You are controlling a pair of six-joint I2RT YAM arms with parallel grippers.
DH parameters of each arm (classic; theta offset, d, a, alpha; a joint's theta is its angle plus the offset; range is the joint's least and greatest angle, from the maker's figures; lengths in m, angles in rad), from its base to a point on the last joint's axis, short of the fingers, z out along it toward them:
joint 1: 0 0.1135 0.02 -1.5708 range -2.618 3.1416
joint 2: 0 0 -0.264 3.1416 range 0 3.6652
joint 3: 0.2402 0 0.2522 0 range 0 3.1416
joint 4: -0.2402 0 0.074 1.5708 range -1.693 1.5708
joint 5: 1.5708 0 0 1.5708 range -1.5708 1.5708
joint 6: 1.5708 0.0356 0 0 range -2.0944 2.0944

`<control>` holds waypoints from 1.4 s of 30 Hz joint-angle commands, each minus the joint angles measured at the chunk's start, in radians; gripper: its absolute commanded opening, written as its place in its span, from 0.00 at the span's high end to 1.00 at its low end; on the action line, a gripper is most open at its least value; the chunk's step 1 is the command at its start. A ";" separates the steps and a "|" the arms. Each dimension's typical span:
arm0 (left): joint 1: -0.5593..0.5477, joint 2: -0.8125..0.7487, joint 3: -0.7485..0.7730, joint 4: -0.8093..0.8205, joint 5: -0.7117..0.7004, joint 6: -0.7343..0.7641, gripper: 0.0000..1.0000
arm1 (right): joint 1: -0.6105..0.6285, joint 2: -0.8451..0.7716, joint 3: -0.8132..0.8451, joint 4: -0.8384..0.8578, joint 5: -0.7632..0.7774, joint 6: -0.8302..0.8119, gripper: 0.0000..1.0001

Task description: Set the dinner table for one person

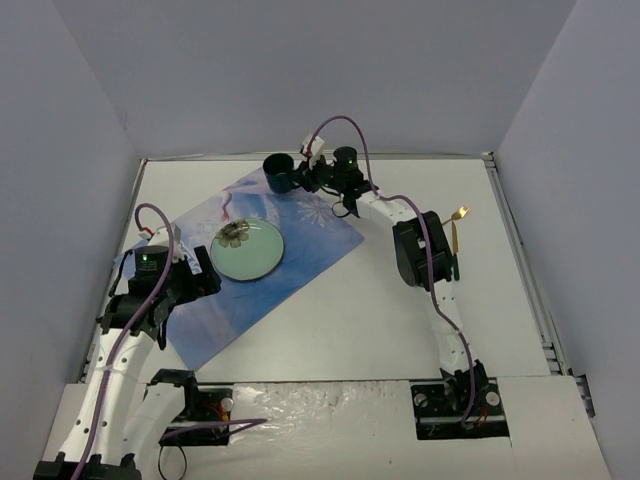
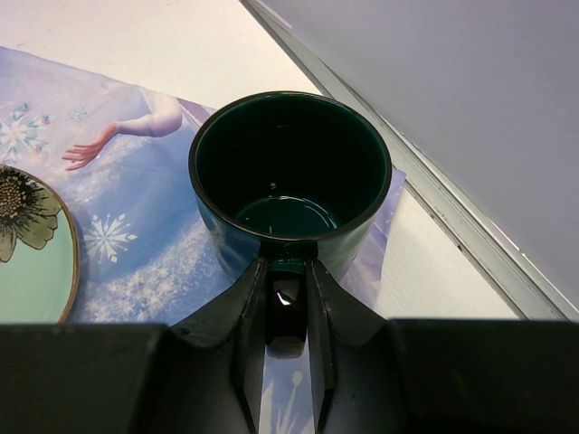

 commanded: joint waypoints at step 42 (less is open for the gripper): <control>-0.039 0.021 0.017 0.032 -0.019 -0.003 0.03 | -0.039 -0.050 -0.115 0.398 0.059 0.053 0.37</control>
